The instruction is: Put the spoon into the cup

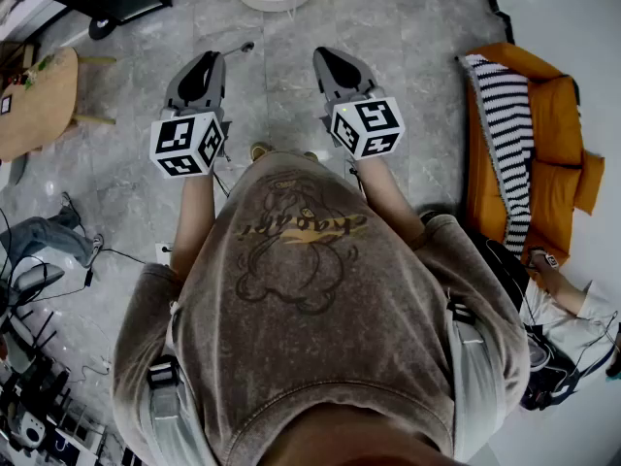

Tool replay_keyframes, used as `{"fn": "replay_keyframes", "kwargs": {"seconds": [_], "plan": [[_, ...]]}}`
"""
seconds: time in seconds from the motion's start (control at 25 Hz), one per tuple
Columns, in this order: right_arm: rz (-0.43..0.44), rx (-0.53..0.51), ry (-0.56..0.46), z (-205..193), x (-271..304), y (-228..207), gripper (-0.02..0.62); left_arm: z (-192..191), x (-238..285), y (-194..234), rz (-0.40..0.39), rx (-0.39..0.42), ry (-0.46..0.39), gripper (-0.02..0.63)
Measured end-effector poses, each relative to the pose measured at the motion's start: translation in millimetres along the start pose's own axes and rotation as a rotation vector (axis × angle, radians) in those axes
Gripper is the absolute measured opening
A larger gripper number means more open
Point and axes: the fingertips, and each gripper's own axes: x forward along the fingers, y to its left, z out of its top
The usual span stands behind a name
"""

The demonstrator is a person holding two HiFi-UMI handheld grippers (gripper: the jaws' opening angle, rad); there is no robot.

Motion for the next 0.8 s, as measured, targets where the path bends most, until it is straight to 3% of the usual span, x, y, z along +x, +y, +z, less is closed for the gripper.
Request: {"fn": "replay_keyframes", "kwargs": {"seconds": [0.4, 0.8], "plan": [[0.002, 0.018, -0.024, 2.5, -10.4, 5.7, 0.018, -2.4, -6.6, -3.2, -0.012, -0.011, -0.002, 0.061], [-0.023, 0.052, -0.044, -13.3, 3.4, 20.5, 0.018, -14.9, -5.7, 23.9, -0.048, 0.000, 0.000, 0.061]]}}
